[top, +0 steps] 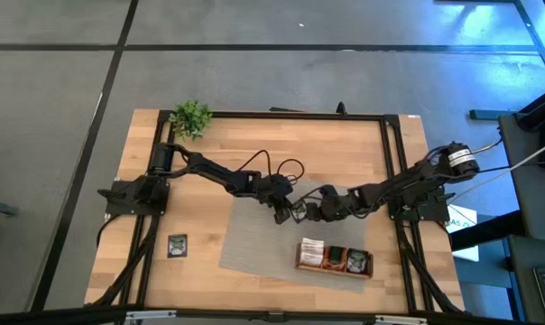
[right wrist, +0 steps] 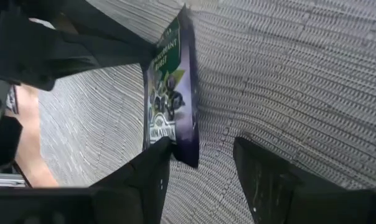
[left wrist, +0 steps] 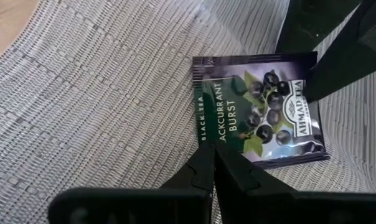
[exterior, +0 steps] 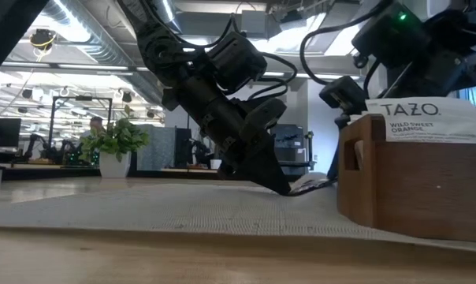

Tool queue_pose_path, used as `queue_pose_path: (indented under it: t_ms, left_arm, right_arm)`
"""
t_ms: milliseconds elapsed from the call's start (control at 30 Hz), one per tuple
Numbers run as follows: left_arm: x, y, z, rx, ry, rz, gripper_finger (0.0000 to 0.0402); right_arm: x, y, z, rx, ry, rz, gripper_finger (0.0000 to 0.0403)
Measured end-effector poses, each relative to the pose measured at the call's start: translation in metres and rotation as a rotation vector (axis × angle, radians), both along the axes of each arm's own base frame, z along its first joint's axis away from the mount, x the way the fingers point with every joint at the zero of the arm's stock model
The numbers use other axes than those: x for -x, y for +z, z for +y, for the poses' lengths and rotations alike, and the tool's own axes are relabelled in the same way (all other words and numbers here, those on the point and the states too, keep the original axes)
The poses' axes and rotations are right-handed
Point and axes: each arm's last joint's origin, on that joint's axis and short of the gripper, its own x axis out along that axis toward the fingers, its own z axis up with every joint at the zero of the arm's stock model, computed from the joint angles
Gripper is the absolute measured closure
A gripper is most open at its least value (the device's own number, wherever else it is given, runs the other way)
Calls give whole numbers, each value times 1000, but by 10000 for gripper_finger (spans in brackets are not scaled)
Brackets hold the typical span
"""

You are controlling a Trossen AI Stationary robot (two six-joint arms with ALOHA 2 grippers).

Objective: Pick & Place Tea
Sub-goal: Put the right black tea bag into the right compartment of the wooden organizer

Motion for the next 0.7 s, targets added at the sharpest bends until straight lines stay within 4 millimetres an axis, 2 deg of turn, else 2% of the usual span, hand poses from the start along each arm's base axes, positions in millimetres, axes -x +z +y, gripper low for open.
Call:
queue_pose_path:
  t_ms: [700]
  left_arm:
    - [0,0,0,4,2,1,399]
  right_arm:
    - [-5,1,-2,21,8,-55,317]
